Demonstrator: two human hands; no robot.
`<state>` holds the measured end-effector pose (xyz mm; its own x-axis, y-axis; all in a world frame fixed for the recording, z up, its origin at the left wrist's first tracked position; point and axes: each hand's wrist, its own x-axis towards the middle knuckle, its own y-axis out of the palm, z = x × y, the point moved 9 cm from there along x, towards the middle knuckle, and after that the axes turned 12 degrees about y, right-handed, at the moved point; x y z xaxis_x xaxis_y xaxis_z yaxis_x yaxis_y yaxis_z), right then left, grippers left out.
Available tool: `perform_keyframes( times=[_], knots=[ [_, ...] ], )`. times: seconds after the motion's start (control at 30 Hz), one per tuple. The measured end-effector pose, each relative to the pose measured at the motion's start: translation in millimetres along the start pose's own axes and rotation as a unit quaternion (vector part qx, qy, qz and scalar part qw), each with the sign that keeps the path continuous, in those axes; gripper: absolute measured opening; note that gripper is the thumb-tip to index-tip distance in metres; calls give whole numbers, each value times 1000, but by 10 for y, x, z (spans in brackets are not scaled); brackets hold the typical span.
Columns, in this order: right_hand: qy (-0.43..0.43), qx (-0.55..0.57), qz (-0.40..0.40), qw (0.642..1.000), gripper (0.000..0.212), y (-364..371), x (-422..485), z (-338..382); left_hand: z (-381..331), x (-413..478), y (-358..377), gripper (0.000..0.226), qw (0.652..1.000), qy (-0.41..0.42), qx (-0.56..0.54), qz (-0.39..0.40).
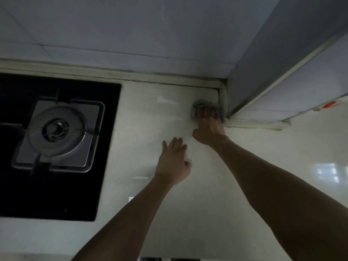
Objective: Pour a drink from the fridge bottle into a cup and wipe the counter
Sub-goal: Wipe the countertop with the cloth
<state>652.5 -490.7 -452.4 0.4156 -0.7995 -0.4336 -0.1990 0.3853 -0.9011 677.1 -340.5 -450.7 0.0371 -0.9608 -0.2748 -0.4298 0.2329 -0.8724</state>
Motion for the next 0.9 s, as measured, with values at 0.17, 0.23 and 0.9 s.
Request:
perform_keyframes(
  times=[0.17,0.23,0.9],
  knots=[
    [26,0,20,999,86,-230,493,29,-16,75,-52,49,999,1,26,38],
    [37,-2,17,999,81,-307,640,36,-10,97,-60,52,999,-2,21,49],
    [59,-36,-47,997,72,-236,775,192,112,-198,-3,54,997,20,-68,-11]
  ],
)
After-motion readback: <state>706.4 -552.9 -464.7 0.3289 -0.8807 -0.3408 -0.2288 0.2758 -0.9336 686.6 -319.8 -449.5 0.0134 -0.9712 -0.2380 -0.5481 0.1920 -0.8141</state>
